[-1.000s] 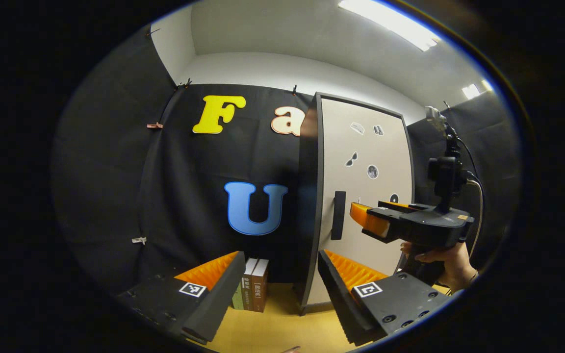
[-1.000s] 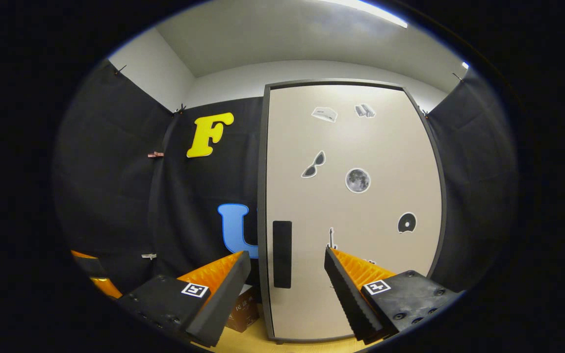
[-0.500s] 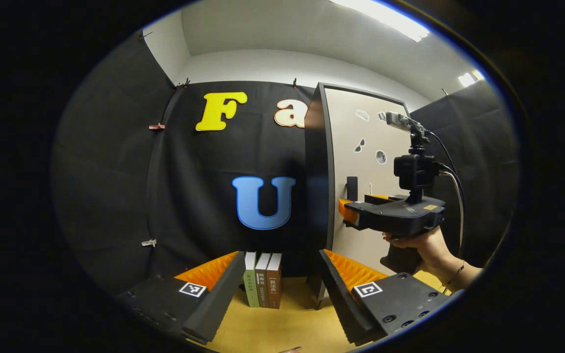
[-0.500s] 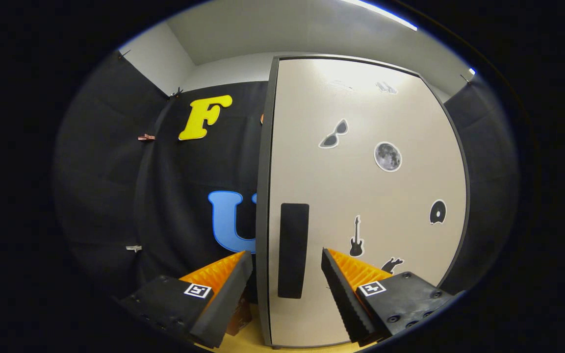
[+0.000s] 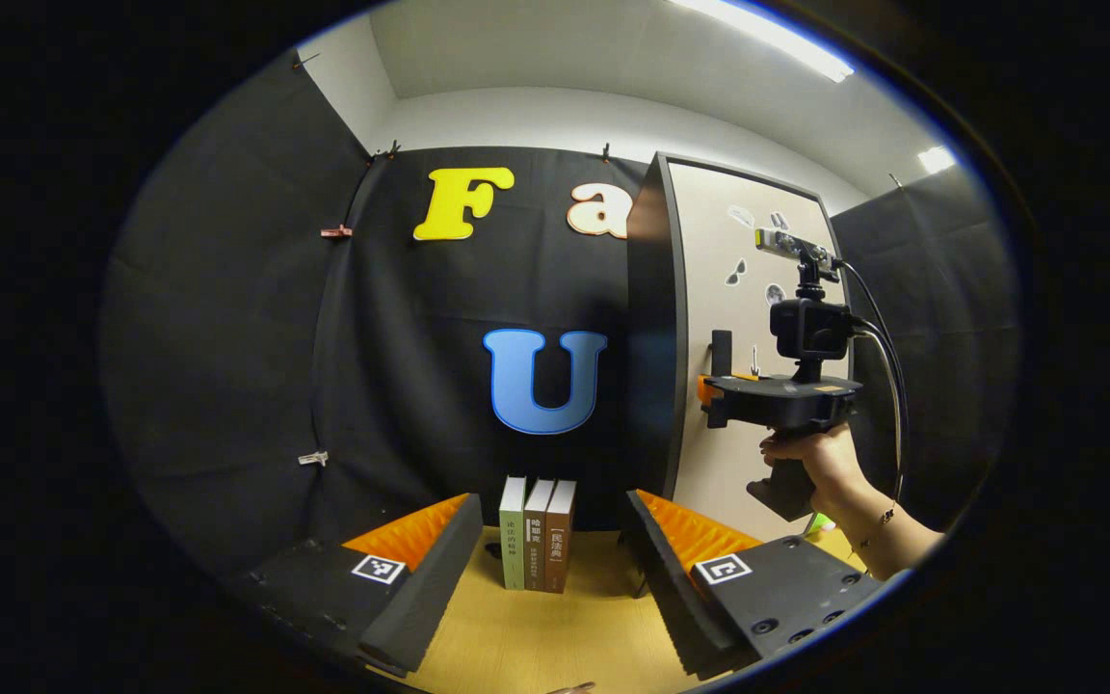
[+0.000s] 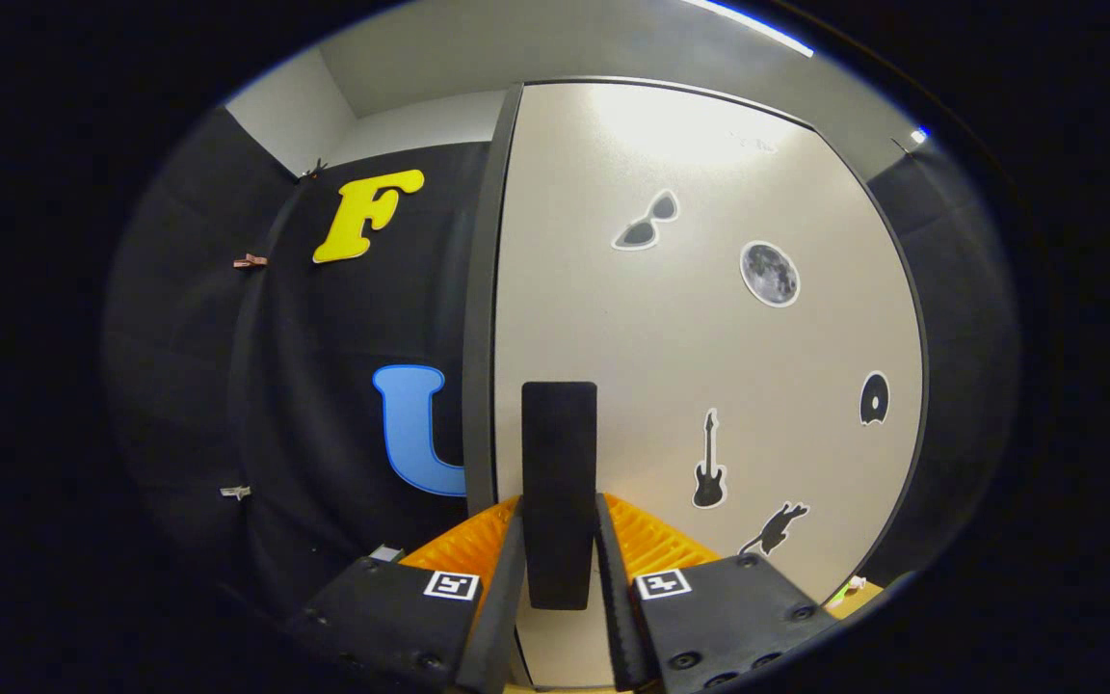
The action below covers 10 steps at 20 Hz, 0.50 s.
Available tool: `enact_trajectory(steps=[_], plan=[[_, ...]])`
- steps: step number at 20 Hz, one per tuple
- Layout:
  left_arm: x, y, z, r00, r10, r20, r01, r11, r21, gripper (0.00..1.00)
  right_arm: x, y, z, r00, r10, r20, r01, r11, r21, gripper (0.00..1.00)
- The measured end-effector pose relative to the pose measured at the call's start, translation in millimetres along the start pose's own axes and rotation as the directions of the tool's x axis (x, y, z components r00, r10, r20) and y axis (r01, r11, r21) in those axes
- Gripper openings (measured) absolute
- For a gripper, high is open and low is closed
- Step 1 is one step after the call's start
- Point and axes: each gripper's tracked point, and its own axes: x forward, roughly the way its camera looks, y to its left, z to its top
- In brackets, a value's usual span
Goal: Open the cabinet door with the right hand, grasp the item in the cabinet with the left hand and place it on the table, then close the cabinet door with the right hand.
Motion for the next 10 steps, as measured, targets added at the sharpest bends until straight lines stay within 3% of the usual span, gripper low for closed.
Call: enact_trajectory(steps=[2, 3, 4, 10], plan=[[-4.0, 2.5, -0.4, 1.000, 0.008, 0.002, -0.008, 1.000, -0.002, 0.94, -3.6, 0.3, 0.4, 1.000, -0.023, -0.004, 0.023, 0.999, -0.044, 0.26], [-6.7, 2.1, -0.4, 1.000, 0.009, 0.004, -0.009, 1.000, -0.004, 0.94, -2.5, 0.7, -0.2, 1.000, -0.027, -0.008, 0.027, 0.999, -0.036, 0.31], [-8.9, 2.6, 1.2, 1.000, 0.011, 0.006, -0.011, 1.000, -0.006, 0.94, -3.7, 0.7, -0.4, 1.000, -0.023, -0.017, 0.023, 0.999, -0.022, 0.21], [-17.3, 10.4, 6.1, 1.000, 0.021, 0.020, -0.021, 1.000, -0.005, 0.93, -16.9, 0.3, 2.4, 1.000, 0.016, -0.022, -0.016, 1.000, -0.012, 0.22]])
